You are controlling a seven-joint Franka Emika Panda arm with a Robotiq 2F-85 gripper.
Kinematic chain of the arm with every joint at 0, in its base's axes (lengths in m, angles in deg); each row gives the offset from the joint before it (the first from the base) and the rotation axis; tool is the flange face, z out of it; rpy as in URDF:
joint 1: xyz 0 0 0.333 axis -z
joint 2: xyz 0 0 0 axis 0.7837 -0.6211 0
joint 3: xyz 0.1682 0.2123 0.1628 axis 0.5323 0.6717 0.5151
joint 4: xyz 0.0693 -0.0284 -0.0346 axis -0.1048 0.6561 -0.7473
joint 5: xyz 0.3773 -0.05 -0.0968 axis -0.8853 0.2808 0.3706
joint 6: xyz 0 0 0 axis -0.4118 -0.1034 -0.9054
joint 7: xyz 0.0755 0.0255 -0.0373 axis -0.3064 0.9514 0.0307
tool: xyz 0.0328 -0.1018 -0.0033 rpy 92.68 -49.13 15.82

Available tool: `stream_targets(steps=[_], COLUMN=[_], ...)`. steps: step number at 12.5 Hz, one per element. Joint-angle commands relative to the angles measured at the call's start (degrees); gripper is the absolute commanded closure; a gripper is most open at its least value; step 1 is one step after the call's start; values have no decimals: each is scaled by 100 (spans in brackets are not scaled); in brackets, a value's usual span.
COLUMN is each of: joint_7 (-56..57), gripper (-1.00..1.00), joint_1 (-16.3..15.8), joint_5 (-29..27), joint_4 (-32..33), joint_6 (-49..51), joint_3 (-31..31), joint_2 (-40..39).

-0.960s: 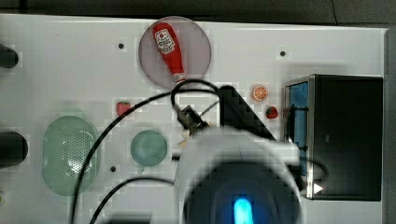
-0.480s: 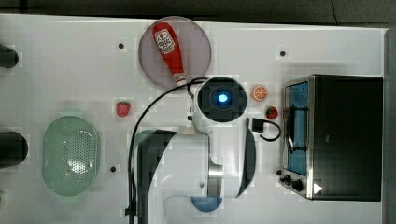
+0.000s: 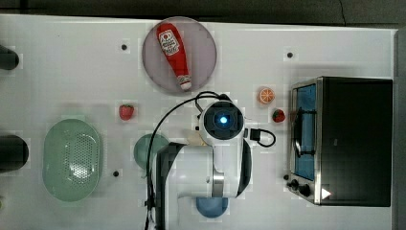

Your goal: Pick banana from table and place on oven.

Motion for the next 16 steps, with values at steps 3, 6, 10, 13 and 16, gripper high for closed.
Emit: stream_targets(steps=[3,6,10,13,16], joint_7=[-119,-172,-194,-194,-194], gripper=[-100,-100,-92,-17,49], joint_1=[-44,-61,-68,-73,-81], joint_5=[-159,-164,-164,-164,-164], joint_4=[66,77,93,101,95], joint_6=[-992,-1202,-1652,-1749,-1806], joint_3=[120,200,234,238,246], joint_2=[-760,-1198,-1544,-1580,-1576])
